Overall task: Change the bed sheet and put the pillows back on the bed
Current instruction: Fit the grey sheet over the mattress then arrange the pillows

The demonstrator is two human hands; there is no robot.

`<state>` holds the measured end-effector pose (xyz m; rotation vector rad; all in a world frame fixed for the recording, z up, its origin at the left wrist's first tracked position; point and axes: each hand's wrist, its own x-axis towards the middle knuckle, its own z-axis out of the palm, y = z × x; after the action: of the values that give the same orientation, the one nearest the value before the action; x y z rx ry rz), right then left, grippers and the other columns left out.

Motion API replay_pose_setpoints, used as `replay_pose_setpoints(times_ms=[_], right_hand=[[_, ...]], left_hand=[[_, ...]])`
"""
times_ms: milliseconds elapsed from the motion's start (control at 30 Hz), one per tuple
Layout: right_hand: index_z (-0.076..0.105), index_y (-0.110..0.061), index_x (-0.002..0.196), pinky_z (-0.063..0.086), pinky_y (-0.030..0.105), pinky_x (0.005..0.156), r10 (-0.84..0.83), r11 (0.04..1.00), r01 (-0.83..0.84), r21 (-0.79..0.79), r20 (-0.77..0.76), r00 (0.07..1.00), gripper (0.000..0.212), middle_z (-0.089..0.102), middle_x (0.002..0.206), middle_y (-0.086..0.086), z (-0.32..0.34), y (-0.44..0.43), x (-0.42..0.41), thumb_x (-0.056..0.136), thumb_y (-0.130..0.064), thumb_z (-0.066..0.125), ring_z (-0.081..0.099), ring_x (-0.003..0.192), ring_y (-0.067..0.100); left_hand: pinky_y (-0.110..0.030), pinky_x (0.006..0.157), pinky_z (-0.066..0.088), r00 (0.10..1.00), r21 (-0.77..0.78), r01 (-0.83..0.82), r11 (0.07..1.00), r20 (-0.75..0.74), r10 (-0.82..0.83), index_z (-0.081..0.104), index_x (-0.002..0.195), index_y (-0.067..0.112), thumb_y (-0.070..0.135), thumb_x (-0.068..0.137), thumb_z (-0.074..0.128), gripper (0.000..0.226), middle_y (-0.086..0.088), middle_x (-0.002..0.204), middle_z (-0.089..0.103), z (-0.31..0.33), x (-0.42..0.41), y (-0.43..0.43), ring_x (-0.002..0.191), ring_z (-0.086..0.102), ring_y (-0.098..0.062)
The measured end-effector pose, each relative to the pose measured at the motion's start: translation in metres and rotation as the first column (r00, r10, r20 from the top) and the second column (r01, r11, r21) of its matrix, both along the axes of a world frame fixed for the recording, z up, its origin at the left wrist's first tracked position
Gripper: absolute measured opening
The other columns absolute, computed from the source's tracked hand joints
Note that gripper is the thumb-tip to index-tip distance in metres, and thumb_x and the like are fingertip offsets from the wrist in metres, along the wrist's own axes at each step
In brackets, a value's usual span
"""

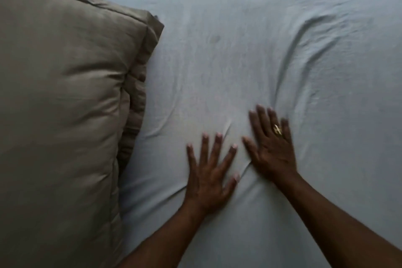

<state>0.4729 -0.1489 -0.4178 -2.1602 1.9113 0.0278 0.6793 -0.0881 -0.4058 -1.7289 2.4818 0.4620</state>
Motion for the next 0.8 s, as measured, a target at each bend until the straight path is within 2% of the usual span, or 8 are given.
replay_pose_setpoints(times_ms=[100,233,367,467,533,600,667,800], right_hand=[[0.009,-0.026,0.163,0.014,0.056,0.124,-0.042,0.999,0.042,0.029,0.013,0.999,0.076,0.0,0.171,-0.002,0.008,0.009,-0.017,0.099,-0.06,0.032,-0.001,0.158,0.022],[0.01,-0.018,0.163,0.007,0.052,0.126,-0.072,0.996,0.078,-0.047,0.109,0.991,0.075,0.002,0.171,0.006,0.005,-0.022,0.009,0.102,-0.053,0.036,0.001,0.158,0.023],[0.014,-0.019,0.163,0.012,0.051,0.125,-0.071,0.991,0.076,-0.113,0.046,0.996,0.074,0.007,0.171,0.001,-0.017,0.003,-0.043,0.102,-0.051,0.04,0.003,0.158,0.02],[0.013,-0.02,0.163,0.013,0.05,0.125,-0.412,0.911,0.41,-0.053,-0.03,0.911,0.072,0.008,0.171,-0.001,-0.014,0.045,-0.085,0.103,-0.049,0.04,0.009,0.157,0.02],[0.013,-0.019,0.163,0.014,0.054,0.124,-0.51,0.86,0.509,-0.033,-0.078,0.857,0.072,0.009,0.171,0.0,-0.001,0.054,-0.093,0.102,-0.051,0.036,0.011,0.157,0.022],[0.018,-0.016,0.162,0.014,0.059,0.122,-0.607,0.795,0.607,-0.007,-0.055,0.793,0.075,0.012,0.17,0.003,0.008,0.043,-0.084,0.098,-0.051,0.035,0.012,0.156,0.026],[0.019,-0.013,0.162,0.011,0.059,0.123,-0.61,0.792,0.61,-0.014,0.013,0.792,0.079,0.012,0.17,0.008,0.017,0.028,-0.058,0.094,-0.049,0.037,0.01,0.156,0.029],[0.012,-0.023,0.163,0.011,0.056,0.123,-0.094,0.994,0.097,-0.041,0.066,0.993,0.073,0.003,0.171,0.003,0.009,0.056,-0.018,0.1,-0.049,0.039,0.001,0.158,0.024]], left_hand=[[-0.07,0.114,0.014,0.993,-0.004,0.099,0.995,-0.061,-0.1,0.015,0.161,0.031,0.061,0.095,0.044,0.079,-0.011,0.169,-0.004,0.012,0.007,-0.007,0.155,-0.005,-0.036],[-0.07,0.117,0.006,0.996,-0.087,-0.077,0.993,0.037,0.08,0.018,0.161,0.029,0.058,0.094,0.043,0.077,-0.023,0.167,0.001,0.004,-0.004,-0.046,0.154,-0.004,-0.041],[-0.076,0.112,0.003,0.995,-0.073,-0.023,0.997,0.099,0.03,0.013,0.16,0.039,0.061,0.097,0.034,0.07,-0.017,0.168,-0.005,-0.009,-0.042,-0.035,0.152,-0.01,-0.047],[-0.079,0.109,0.004,0.977,0.0,0.205,0.979,0.055,-0.205,0.012,0.159,0.043,0.065,0.097,0.034,0.069,-0.013,0.169,-0.004,-0.005,-0.052,-0.013,0.151,-0.011,-0.048],[-0.076,0.111,0.007,0.876,0.038,0.483,0.875,-0.014,-0.483,0.012,0.159,0.042,0.067,0.098,0.034,0.07,-0.01,0.169,-0.004,0.007,-0.063,-0.002,0.153,-0.012,-0.043],[-0.07,0.116,0.009,0.833,-0.005,0.551,0.835,-0.066,-0.55,0.016,0.16,0.037,0.064,0.099,0.034,0.07,-0.011,0.169,-0.001,0.019,-0.069,-0.008,0.155,-0.007,-0.036],[-0.067,0.119,0.01,0.936,-0.072,0.343,0.936,-0.053,-0.347,0.021,0.161,0.028,0.058,0.098,0.038,0.072,-0.018,0.168,0.005,0.021,-0.06,-0.02,0.156,0.0,-0.035],[-0.073,0.114,0.008,0.96,-0.097,-0.261,0.96,0.074,0.269,0.018,0.161,0.028,0.062,0.091,0.04,0.081,-0.023,0.167,0.003,-0.001,-0.022,-0.012,0.153,-0.001,-0.044]])
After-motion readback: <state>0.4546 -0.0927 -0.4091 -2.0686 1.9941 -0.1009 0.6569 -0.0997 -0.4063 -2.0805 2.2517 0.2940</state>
